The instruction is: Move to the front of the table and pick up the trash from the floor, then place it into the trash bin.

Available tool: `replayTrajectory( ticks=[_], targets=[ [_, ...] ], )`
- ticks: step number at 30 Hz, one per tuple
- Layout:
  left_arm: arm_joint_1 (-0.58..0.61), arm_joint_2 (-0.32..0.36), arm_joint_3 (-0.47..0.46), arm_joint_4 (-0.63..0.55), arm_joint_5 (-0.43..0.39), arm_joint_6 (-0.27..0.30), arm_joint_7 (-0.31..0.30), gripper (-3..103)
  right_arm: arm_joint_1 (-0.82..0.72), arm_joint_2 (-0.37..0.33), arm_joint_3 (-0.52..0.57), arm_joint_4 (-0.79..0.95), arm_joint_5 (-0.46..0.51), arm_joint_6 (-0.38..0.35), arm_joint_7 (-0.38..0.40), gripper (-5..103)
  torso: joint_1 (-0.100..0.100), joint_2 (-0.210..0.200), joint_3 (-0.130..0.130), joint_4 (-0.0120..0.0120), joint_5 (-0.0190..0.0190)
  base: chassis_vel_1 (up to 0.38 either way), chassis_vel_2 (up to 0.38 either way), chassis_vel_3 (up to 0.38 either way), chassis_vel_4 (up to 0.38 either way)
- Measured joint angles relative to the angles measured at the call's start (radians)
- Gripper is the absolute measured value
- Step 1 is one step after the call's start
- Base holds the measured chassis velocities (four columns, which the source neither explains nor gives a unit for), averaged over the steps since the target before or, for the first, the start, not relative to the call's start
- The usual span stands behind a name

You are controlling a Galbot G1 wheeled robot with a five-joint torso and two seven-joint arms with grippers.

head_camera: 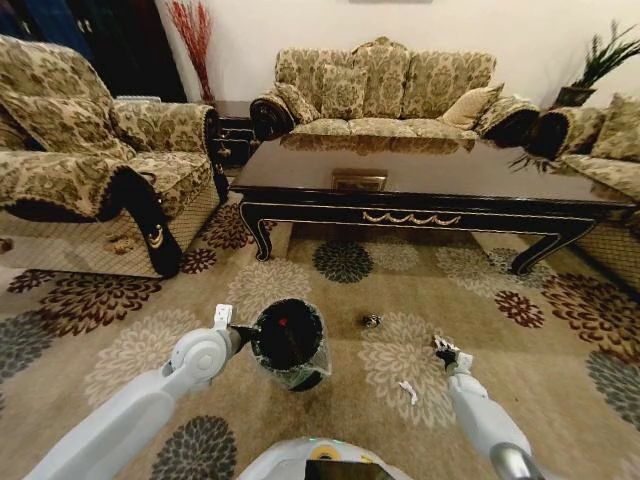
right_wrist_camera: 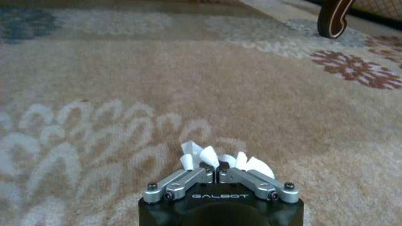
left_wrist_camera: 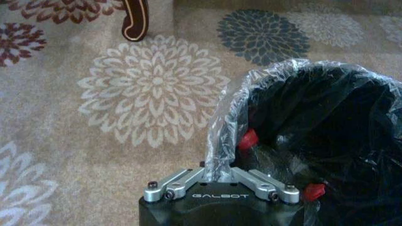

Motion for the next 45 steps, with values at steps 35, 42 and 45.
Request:
replayTrajectory(
  ticks=[35,42,45],
  targets=[
    [-0.504,-0.162,0.505,0.145,-0.099,0.0,-0.123,2,-0.799,-0.1,0.245,1.428,0.109,-0.092,0.046,0,0.0,0.0,0.0,-0.0003,0.0,0.0,0.0,0.0,0.0],
    [-0.609,-0.278,0.624,0.205,-0.124,0.0,-0.158,2,-0.889,-0.102,0.244,1.649,0.108,-0.114,0.044,0,0.0,0.0,0.0,0.0001,0.0,0.0,0.0,0.0,0.0],
    [-0.63,-0.296,0.646,0.219,-0.126,0.0,-0.162,2,-0.903,-0.105,0.235,1.686,0.102,-0.119,0.044,0,0.0,0.0,0.0,0.0001,0.0001,0.0,0.0,0.0,0.0]
  ],
)
